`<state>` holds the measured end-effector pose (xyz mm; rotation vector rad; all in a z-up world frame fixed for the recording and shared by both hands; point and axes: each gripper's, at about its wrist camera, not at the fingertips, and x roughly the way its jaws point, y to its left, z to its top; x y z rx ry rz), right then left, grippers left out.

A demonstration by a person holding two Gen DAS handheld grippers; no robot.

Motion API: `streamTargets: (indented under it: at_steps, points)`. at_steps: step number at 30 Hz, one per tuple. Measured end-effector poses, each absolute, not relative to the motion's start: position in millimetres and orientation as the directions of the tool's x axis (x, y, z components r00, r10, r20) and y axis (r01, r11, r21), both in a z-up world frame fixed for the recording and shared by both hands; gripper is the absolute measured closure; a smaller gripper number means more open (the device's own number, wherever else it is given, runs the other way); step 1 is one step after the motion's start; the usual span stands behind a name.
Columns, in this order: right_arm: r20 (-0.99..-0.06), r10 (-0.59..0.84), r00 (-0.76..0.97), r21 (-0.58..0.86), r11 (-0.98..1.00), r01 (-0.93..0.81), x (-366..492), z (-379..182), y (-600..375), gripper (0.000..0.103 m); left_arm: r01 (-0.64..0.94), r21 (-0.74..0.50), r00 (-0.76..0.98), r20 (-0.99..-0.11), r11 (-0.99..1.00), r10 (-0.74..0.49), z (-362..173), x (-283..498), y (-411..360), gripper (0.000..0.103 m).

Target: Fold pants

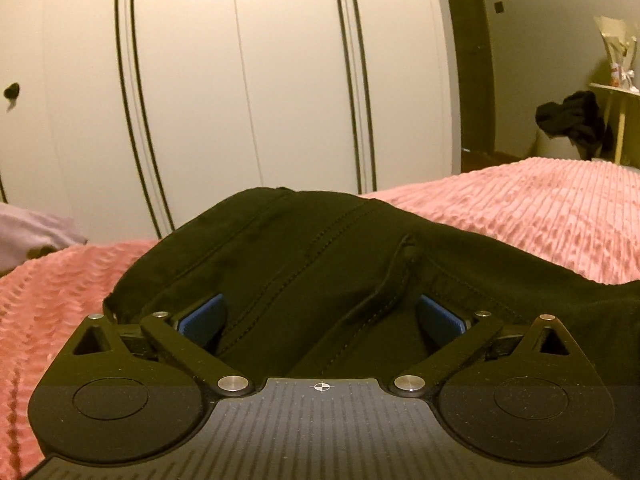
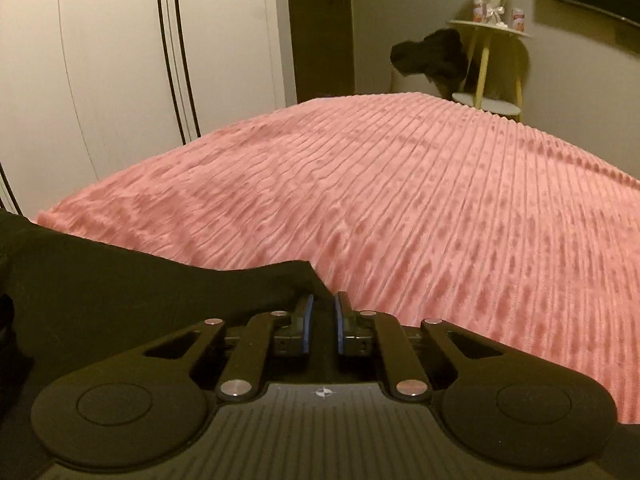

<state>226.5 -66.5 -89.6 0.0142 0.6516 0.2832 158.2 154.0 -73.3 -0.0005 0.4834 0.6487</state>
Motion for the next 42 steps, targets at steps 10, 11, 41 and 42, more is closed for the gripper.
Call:
streamTargets:
  at_steps: [10, 11, 41, 42]
  points:
    - [-0.591, 0.281, 0.756, 0.235, 0.957, -0.172, 168.7, -58.8, -114.8, 0.093, -0.592, 0.185, 0.686, -0.395, 0.784, 0.611, -62.4, 149.8, 149.8, 0.0]
    - [-0.59, 0.275, 0.759, 0.228, 0.959, -0.17, 156.1, -56.5, -121.6, 0.093, -0.599, 0.206, 0.69, -0.359, 0.774, 0.629, -59.0, 146.5, 144.2, 0.0]
    - [-0.697, 0.174, 0.696, 0.394, 0.903, 0.168, 71.7, -40.6, -315.1, 0.075, -0.193, -0.126, 0.896, -0.427, 0.973, 0.123, -32.1, 118.8, 145.1, 0.0]
    - [-0.705, 0.17, 0.689, 0.413, 0.888, 0.203, 71.0, -44.4, -324.2, 0.075, -0.177, -0.117, 0.89, -0.442, 0.977, 0.109, -32.3, 119.9, 141.0, 0.0]
